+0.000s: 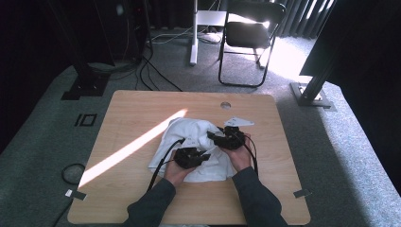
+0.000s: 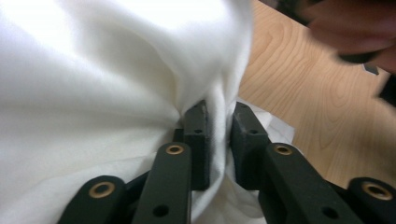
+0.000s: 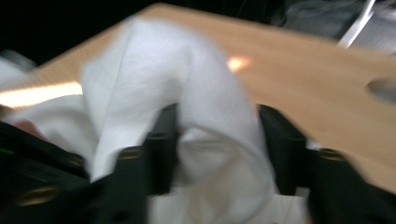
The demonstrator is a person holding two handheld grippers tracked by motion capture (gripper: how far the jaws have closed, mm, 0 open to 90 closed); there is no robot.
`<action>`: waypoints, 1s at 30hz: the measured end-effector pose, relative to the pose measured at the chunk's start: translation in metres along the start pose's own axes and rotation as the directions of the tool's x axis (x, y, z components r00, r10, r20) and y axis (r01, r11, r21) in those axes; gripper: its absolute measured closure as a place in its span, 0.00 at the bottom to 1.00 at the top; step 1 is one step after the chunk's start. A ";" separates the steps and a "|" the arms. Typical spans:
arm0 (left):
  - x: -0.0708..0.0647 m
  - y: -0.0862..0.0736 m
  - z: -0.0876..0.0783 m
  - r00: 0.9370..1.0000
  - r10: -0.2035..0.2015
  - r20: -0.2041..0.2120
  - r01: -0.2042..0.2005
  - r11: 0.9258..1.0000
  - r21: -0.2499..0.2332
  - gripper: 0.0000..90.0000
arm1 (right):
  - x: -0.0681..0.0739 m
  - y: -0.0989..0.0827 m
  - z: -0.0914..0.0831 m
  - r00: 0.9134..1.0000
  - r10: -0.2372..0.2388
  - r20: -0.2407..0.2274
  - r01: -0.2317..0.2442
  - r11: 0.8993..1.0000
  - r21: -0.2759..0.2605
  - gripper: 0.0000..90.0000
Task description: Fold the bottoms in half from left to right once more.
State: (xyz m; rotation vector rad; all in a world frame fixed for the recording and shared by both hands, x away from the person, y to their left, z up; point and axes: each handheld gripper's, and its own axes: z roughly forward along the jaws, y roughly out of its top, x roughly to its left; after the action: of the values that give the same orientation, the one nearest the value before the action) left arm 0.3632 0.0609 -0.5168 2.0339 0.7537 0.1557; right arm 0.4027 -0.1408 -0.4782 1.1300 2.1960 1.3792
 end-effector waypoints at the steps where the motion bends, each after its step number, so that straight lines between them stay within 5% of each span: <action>1: -0.001 0.001 -0.002 1.000 -0.002 0.006 0.002 1.000 -0.006 0.84 | -0.003 -0.002 0.006 1.000 0.000 0.013 -0.001 1.000 0.025 0.76; 7: -0.005 0.018 -0.037 0.999 0.032 -0.014 -0.033 0.996 -0.082 0.68 | -0.017 -0.013 0.021 0.999 0.026 0.042 -0.030 0.996 0.084 0.88; 10: 0.009 0.030 -0.070 0.995 0.013 -0.102 -0.031 0.985 -0.170 0.66 | -0.022 -0.016 0.022 0.997 0.018 0.070 -0.025 0.994 0.102 0.89; 13: 0.031 0.033 -0.087 0.985 -0.041 -0.166 0.010 0.982 -0.186 0.67 | -0.029 -0.022 0.024 0.996 0.031 0.082 -0.040 0.992 0.118 0.89; 16: 0.051 0.025 -0.081 0.979 -0.062 -0.193 0.043 0.994 -0.103 0.68 | -0.034 -0.027 0.028 0.994 0.039 0.100 -0.053 0.988 0.143 0.90; 18: 0.056 0.014 -0.065 0.981 -0.052 -0.187 0.049 0.999 -0.020 0.69 | -0.036 -0.031 0.032 0.993 0.041 0.108 -0.058 0.984 0.166 0.90; 20: 0.056 0.006 -0.054 0.983 -0.046 -0.179 0.048 0.999 0.007 0.69 | -0.038 -0.032 0.034 0.993 0.044 0.109 -0.063 0.982 0.180 0.90; 30: 0.054 -0.008 -0.037 0.979 -0.073 -0.191 0.074 0.997 -0.002 0.68 | -0.039 -0.033 0.029 0.992 0.026 0.120 -0.050 0.979 0.197 0.84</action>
State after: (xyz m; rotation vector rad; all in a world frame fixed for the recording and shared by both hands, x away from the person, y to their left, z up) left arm 0.3883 0.1217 -0.5119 2.0119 0.9488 0.3101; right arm 0.4309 -0.1600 -0.5260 1.2932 2.2771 1.0951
